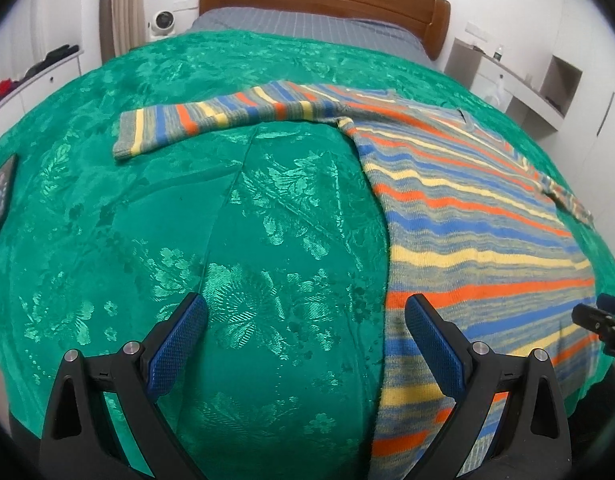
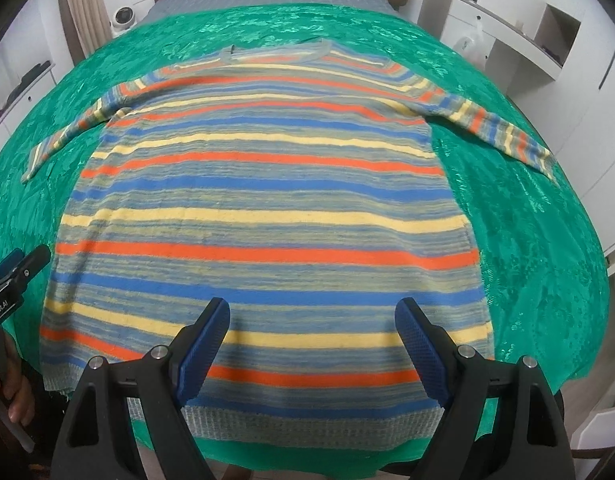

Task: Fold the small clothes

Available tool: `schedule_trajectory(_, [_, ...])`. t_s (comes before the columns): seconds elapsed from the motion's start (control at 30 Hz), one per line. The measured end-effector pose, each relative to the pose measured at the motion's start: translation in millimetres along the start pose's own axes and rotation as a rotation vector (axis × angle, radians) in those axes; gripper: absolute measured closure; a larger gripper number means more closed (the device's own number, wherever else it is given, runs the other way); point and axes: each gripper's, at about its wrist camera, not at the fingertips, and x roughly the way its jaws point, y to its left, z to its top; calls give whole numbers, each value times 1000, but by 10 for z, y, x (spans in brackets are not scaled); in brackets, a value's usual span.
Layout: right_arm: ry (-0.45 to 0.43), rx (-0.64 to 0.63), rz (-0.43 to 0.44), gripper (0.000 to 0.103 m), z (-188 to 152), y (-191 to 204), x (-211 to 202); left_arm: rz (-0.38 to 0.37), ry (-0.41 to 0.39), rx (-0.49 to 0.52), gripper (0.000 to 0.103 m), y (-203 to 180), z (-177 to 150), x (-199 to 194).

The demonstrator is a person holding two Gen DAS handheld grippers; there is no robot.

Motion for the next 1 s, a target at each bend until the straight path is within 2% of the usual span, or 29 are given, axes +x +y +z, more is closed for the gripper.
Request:
schedule_trajectory(0.7, [-4, 53, 32, 19, -95, -157, 35, 55, -60, 34, 3, -71, -8, -57])
schedule_trajectory(0.93, [-5, 132, 71, 19, -127, -475, 40, 112, -63, 16, 3, -26, -15, -18])
schedule_trajectory(1.0, [0, 204, 102, 19, -67, -773, 49, 125, -66, 12, 3, -10, -20, -18])
